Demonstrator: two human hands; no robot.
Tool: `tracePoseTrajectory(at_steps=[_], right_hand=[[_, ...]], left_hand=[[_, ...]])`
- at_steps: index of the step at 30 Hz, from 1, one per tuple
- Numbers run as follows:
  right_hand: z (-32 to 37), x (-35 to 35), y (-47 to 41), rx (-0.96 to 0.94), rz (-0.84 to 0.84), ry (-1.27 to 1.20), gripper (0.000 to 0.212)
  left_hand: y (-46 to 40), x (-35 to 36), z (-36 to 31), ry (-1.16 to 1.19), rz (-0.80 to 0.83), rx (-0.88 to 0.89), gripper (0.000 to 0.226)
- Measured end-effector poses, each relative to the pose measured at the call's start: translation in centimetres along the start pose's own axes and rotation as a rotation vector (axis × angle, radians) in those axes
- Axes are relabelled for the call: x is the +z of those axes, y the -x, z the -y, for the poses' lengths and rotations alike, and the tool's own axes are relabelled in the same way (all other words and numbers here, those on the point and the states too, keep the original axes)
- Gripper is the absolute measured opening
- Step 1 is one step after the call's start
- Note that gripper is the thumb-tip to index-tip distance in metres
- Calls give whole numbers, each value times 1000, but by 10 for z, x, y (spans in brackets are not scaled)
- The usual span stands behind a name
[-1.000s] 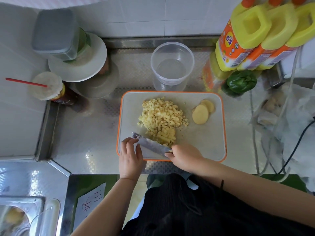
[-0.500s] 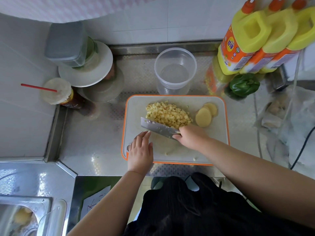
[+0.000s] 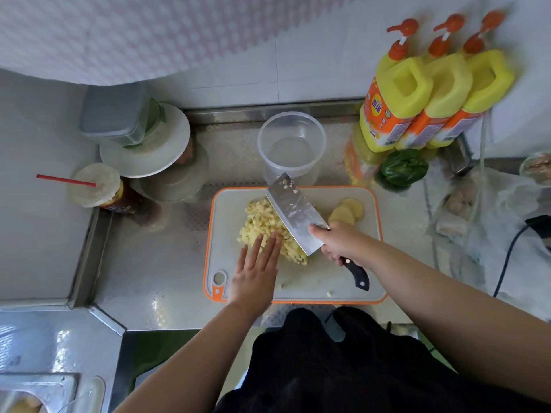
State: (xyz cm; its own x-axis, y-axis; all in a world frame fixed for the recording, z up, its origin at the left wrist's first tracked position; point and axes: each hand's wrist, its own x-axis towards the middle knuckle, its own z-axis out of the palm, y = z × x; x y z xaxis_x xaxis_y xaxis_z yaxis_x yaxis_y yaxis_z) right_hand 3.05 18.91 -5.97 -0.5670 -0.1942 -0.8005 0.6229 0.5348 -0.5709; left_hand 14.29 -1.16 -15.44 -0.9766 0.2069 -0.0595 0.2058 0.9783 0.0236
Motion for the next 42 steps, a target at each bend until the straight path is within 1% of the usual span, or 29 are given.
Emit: tracePoseTrajectory(at_steps=[2, 5, 6, 9, 10, 12, 14, 17, 19, 20, 21, 24, 25, 26, 27, 28, 30, 31, 32, 34, 37, 39, 42], right_hand=[[-4, -6, 1, -60, -17, 76, 44], [-10, -12, 3, -144, -73, 234, 58], [-11, -14, 4, -165, -84, 256, 60], [-18, -16, 9, -205, -92, 293, 62], [-20, -15, 11, -210, -88, 302, 61], [-25, -14, 14, -214, -89, 324, 59], [-29, -13, 16, -206, -105, 350, 56], [-33, -13, 20, -193, -158, 354, 58], [-33, -15, 25, -207, -203, 372, 58], [-32, -16, 28, -226, -227, 427, 55], [-32, -18, 32, -253, -246, 503, 50], [-31, -20, 41, -344, -263, 720, 35], [-32, -21, 44, -369, -277, 766, 34], [-33, -22, 45, -397, -293, 802, 34], [-33, -22, 47, -426, -305, 831, 35], [-34, -21, 48, -455, -311, 853, 36], [-35, -19, 49, -506, -315, 888, 37], [-36, -17, 48, -529, -322, 905, 38], [-36, -16, 47, -545, -328, 921, 39], [-33, -13, 46, -559, -323, 931, 36], [-26, -7, 47, -570, -283, 898, 30], [-23, -5, 48, -573, -268, 892, 30], [-22, -2, 50, -589, -267, 930, 29]], left_hand=[[-1, -5, -2, 86, -91, -3, 60], [2, -12, 0, 201, -243, 133, 34], [3, -10, 3, 200, -231, 174, 29], [6, -2, 10, 183, -21, 168, 35], [5, 1, 10, 153, 26, 177, 35], [0, 4, 8, 110, 27, 204, 33], [-10, 2, 7, 150, -11, 149, 29], [-29, -5, 6, 236, -7, -69, 24], [-38, -10, 6, 296, -15, -151, 13], [-39, -13, 7, 343, -72, -185, 8], [-37, -18, 9, 392, -157, -225, 11], [-29, -44, 19, 503, -527, -337, 23], [-28, -55, 22, 511, -614, -347, 25], [-30, -66, 23, 511, -651, -319, 28], [-32, -76, 22, 508, -641, -247, 33], [-35, -83, 17, 493, -589, -130, 38], [-39, -89, 0, 392, -395, 137, 49], [-40, -88, -9, 313, -284, 232, 56], [-42, -86, -16, 244, -180, 291, 63], [-47, -81, -25, 150, 0, 339, 80], [-56, -79, -31, 82, 185, 363, 105], [-63, -80, -36, 72, 272, 346, 111], [-71, -82, -38, 57, 318, 321, 107]])
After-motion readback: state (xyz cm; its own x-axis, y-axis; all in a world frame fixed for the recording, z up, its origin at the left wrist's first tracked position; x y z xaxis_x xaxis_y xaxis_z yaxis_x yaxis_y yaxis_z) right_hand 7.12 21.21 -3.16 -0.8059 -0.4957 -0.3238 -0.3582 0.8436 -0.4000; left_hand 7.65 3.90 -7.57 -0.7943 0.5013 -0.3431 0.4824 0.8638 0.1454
